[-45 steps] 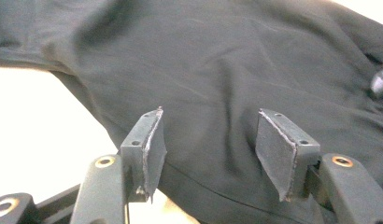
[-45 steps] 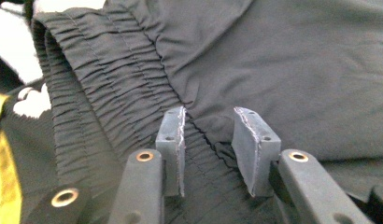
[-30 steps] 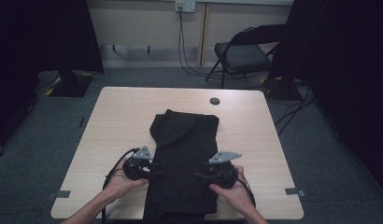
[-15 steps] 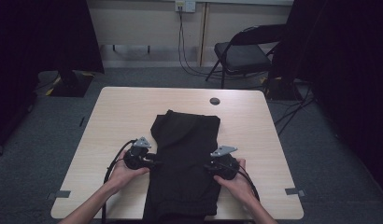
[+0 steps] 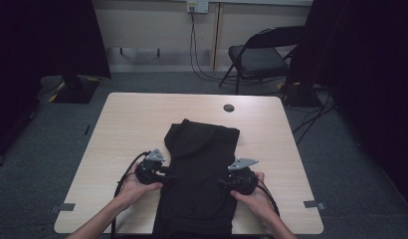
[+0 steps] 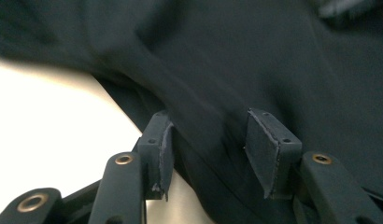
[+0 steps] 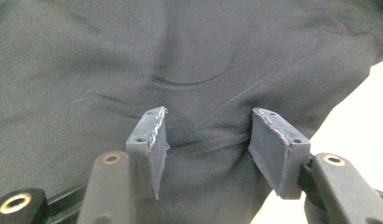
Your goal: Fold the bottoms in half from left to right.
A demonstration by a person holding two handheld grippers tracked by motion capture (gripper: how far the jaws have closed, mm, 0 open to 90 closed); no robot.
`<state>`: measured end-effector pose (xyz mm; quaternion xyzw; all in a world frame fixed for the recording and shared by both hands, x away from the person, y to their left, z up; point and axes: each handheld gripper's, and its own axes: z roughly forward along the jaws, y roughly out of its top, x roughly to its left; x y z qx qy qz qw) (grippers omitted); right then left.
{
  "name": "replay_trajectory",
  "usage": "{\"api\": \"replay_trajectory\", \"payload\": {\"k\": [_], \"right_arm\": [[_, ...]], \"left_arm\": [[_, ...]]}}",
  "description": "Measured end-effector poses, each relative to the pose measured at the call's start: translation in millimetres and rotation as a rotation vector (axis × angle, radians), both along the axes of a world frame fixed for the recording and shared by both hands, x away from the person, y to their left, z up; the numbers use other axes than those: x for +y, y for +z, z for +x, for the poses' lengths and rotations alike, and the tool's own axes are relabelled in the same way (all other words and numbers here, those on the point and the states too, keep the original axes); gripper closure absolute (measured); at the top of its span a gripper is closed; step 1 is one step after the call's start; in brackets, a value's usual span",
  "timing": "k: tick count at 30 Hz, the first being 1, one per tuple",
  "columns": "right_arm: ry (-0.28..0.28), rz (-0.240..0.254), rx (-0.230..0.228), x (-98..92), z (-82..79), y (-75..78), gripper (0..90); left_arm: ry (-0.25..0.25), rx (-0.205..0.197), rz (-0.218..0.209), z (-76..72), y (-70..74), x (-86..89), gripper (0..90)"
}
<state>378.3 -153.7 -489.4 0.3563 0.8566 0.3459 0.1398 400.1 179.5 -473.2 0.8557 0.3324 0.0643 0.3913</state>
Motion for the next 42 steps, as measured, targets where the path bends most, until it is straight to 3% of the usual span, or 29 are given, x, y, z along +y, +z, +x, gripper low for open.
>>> {"api": "replay_trajectory", "payload": {"k": [2,7,8,11,14,18,20,21,23,25,26,28,29,30,31,32,33,34,36,41,42], "right_arm": [[0.009,0.004,-0.002,5.1,3.2,-0.4,45.9],[0.045,0.019,-0.011,15.6,8.9,-2.1,45.7],[0.062,0.024,-0.014,20.6,7.8,-2.7,45.8],[0.103,0.001,0.008,26.1,1.1,0.2,45.8],[0.128,-0.015,0.020,28.1,-9.9,1.9,45.9],[0.159,-0.025,0.037,30.3,-23.8,3.8,44.9],[0.163,-0.016,0.081,29.2,-24.3,9.0,40.4],[0.163,-0.016,0.081,29.2,-24.3,9.0,40.4],[0.100,0.052,0.047,19.8,-5.3,24.7,38.0],[0.028,0.105,0.004,11.1,17.6,40.0,35.6],[0.005,0.119,-0.015,7.9,31.1,47.2,34.0],[-0.044,0.115,-0.043,4.9,59.6,58.9,31.1],[-0.062,0.121,-0.051,4.0,73.8,62.7,29.5],[-0.086,0.123,-0.045,4.0,87.6,65.2,27.2],[-0.099,0.123,-0.032,4.8,100.5,66.5,25.2],[-0.109,0.124,-0.025,5.7,112.5,66.8,24.5],[-0.109,0.124,-0.025,5.7,112.5,66.8,24.5],[-0.139,0.117,-0.020,8.2,131.8,65.0,22.7],[-0.163,0.116,0.009,10.4,147.2,58.5,22.2],[-0.188,0.110,0.052,16.3,163.2,36.5,19.6],[-0.188,0.085,0.061,20.3,165.2,25.9,17.4]], "left_arm": [[0.025,-0.012,-0.007,3.8,1.6,4.9,51.1],[0.020,0.007,0.019,7.9,-6.0,7.1,51.8],[0.011,0.024,0.027,6.4,-9.0,7.2,53.2],[-0.024,0.014,0.044,-3.8,-13.3,7.2,55.0],[-0.050,0.047,0.052,-13.8,-10.8,8.7,54.7],[-0.077,0.086,0.034,-24.9,-6.9,11.6,54.8],[-0.068,0.075,0.013,-24.7,0.5,16.9,54.6],[-0.068,0.075,0.013,-24.7,0.5,16.9,53.1],[0.001,0.040,-0.052,-10.0,14.6,28.2,52.8],[0.023,0.030,-0.062,-2.7,18.3,30.8,52.9],[0.058,0.011,-0.069,14.4,23.5,34.2,53.7],[0.094,-0.014,-0.091,32.2,28.1,36.7,54.0],[0.094,-0.014,-0.091,32.2,28.1,36.7,53.9],[0.120,-0.031,-0.097,50.2,32.5,38.1,53.5],[0.133,-0.022,-0.110,59.8,32.3,38.9,51.9],[0.152,-0.013,-0.106,68.6,31.1,39.2,50.6],[0.152,-0.013,-0.106,68.6,31.1,39.2,49.5],[0.183,-0.013,-0.080,84.0,26.2,38.2,47.2],[0.226,-0.013,-0.055,97.5,18.5,38.0,43.8],[0.253,0.032,-0.064,114.6,-0.6,39.2,31.9],[0.251,0.052,-0.067,118.2,-8.3,36.5,29.8]]}}
